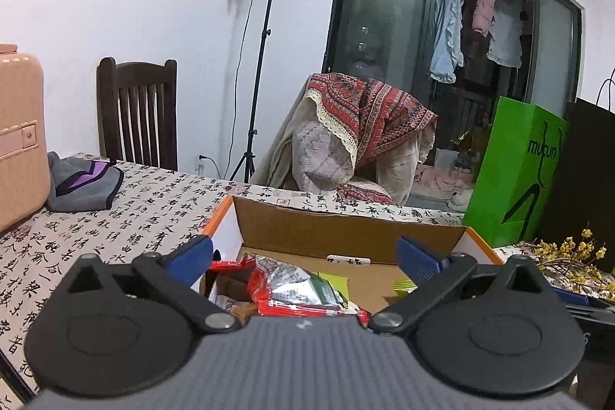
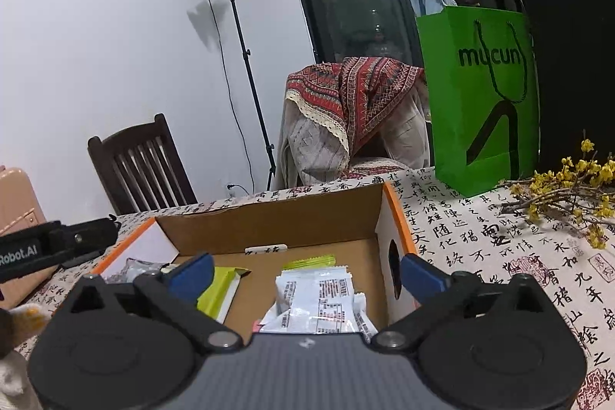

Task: Organize snacks
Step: 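Withdraw both open grippers from the box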

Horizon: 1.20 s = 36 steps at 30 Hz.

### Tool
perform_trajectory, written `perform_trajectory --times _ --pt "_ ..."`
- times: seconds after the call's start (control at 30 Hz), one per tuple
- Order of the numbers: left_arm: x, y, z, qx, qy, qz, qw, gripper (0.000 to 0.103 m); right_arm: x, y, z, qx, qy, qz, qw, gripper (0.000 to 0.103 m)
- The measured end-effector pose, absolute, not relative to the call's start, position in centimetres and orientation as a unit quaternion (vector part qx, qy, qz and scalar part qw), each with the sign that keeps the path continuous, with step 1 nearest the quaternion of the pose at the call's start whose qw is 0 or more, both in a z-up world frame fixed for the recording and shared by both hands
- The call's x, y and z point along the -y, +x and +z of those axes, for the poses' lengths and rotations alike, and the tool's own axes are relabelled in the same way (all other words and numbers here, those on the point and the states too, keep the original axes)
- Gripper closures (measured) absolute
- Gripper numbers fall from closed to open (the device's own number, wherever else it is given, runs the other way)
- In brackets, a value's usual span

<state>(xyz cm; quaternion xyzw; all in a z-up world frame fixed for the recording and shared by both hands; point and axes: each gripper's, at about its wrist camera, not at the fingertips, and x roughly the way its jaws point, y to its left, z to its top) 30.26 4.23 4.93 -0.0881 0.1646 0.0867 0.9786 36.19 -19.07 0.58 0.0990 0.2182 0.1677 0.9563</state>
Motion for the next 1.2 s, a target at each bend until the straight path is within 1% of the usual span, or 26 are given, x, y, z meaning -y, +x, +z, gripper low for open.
perform_trajectory --times 0.3,0.5,0.67,0.93,1.03,1.2 --pt "-3.7 29.2 6.4 -0.163 -0.081 0.086 0.980 0.000 19.3 35.8 1.7 -0.219 0.101 0.162 0.957 0.000" --pt "-5.0 26.4 8.6 -0.158 -0.087 0.080 0.980 0.000 20.2 34.4 3.7 -0.214 0.119 0.183 0.952 0.000" --pt "-6.5 23.5 9.4 -0.155 -0.071 0.099 0.980 0.000 20.7 33.3 4.8 -0.228 0.136 0.184 0.946 0.000" --pt "-10.4 18.9 8.8 -0.174 -0.094 0.113 0.974 0.000 21.0 30.4 5.1 -0.255 0.143 0.196 0.936 0.000" --pt "-11.3 16.7 7.9 -0.179 -0.103 0.112 0.972 0.000 21.0 29.1 4.7 -0.270 0.151 0.206 0.928 0.000" --pt "-12.4 13.8 6.2 -0.191 -0.103 0.111 0.970 0.000 20.1 26.9 3.9 -0.289 0.133 0.209 0.925 0.000"
